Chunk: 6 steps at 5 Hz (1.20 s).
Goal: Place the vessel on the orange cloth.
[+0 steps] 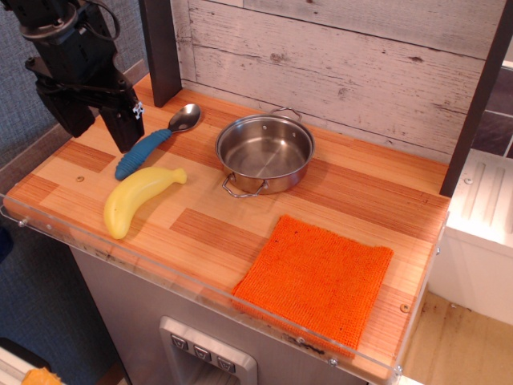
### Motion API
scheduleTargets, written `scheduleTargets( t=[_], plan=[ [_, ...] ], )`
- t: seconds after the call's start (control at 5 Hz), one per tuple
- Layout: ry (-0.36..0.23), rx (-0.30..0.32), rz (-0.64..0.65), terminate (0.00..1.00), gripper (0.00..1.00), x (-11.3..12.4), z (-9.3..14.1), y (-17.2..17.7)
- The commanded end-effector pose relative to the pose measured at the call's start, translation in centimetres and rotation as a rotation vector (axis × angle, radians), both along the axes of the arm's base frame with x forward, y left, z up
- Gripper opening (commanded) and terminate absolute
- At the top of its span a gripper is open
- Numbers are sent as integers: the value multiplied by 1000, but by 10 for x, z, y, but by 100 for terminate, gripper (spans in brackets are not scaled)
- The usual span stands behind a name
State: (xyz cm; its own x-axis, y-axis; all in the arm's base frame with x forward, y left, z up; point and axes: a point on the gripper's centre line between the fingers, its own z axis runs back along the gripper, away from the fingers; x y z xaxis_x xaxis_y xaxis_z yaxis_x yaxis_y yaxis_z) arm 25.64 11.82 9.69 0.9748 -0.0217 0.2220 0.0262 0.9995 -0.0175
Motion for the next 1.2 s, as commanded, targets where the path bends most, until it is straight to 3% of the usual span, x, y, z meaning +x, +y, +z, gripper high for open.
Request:
scheduleTargets(
  t=[0.0,0.6,1.0],
  plan=[
    [0,0,0,0,100,0,0,0],
    [-54,21,-122,0,100,79,-4,-96],
    [-44,23,-148,0,100,103,-30,-136]
  ],
)
